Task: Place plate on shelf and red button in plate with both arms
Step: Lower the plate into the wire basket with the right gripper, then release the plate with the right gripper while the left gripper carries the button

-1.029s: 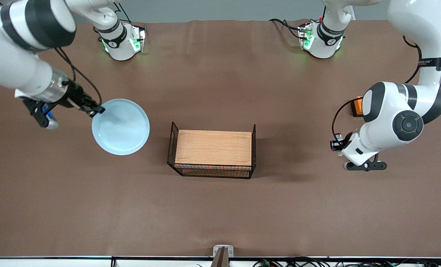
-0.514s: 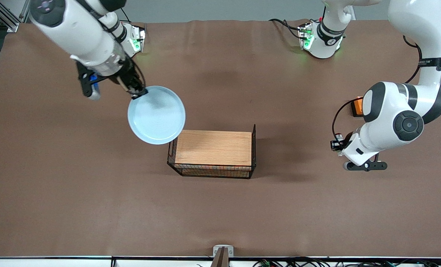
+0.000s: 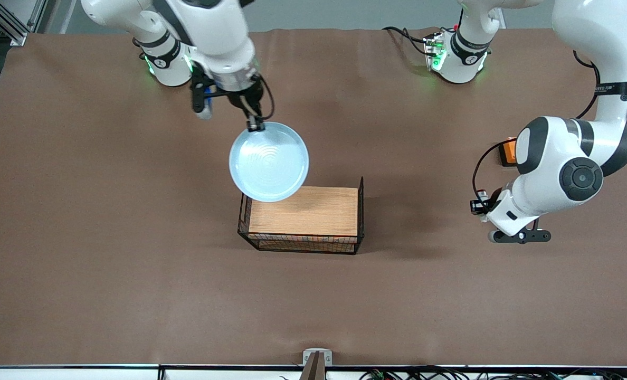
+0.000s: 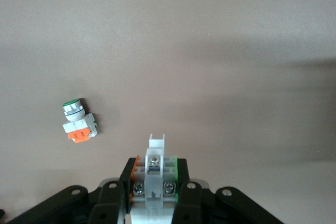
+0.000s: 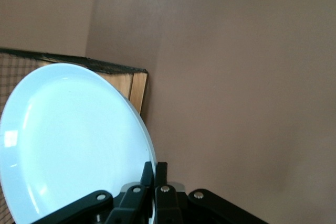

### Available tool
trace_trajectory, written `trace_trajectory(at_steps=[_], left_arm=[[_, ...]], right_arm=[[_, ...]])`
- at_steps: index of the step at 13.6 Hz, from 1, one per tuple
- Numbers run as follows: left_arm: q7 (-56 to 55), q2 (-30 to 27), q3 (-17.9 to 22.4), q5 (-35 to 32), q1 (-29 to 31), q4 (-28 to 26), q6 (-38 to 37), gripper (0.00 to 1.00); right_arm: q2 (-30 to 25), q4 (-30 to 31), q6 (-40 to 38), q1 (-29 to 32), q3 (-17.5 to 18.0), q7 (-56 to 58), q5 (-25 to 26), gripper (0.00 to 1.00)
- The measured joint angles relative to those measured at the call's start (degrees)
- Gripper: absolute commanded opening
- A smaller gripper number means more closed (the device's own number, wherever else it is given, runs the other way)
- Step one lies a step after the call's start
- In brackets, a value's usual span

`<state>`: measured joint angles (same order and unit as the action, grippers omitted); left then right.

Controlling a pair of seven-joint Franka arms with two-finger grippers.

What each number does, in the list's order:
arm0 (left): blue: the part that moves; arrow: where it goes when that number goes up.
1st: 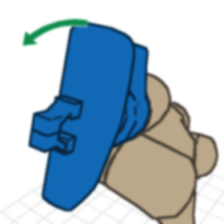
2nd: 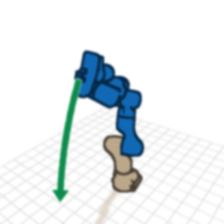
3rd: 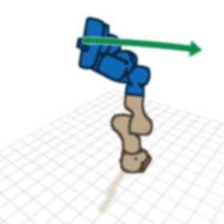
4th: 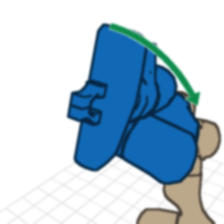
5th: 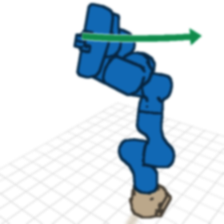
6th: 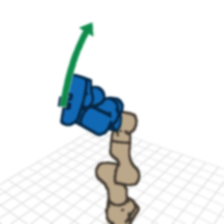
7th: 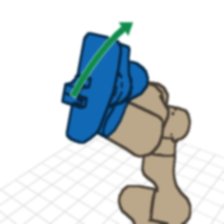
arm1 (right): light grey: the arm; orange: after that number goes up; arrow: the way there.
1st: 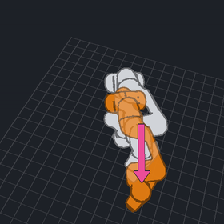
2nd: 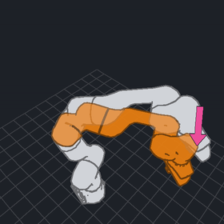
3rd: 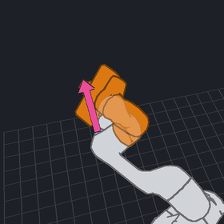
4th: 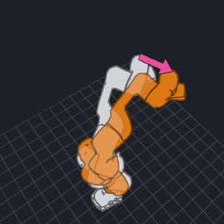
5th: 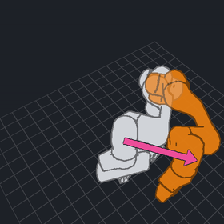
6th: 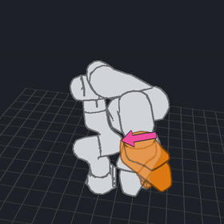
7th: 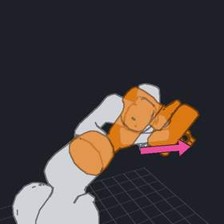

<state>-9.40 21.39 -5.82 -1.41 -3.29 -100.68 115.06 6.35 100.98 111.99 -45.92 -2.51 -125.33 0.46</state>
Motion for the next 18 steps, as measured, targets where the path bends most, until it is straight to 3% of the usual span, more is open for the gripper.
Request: trace_trajectory(at_steps=[6,10,14,18], left_arm=[[0.0,-0.4,0.0,0.0,0.0,0.5,-0.5,0.22],[-1.7,-5.9,-0.1,0.9,0.0,2.6,-8.7,0.22],[-11.6,-9.4,-1.6,1.7,-1.5,8.9,-18.7,0.22],[-25.2,-9.2,-5.6,5.5,-3.1,13.0,-20.2,0.22]], right_arm=[[9.2,-3.6,5.8,-3.6,-0.1,-10.9,3.3,0.00],[14.0,-7.7,6.0,-4.0,-0.1,-13.7,4.3,0.00],[16.6,-8.6,7.5,-4.1,-0.3,-14.6,5.3,0.00],[18.3,-8.9,8.7,-4.1,-0.4,-15.8,6.7,0.00]])
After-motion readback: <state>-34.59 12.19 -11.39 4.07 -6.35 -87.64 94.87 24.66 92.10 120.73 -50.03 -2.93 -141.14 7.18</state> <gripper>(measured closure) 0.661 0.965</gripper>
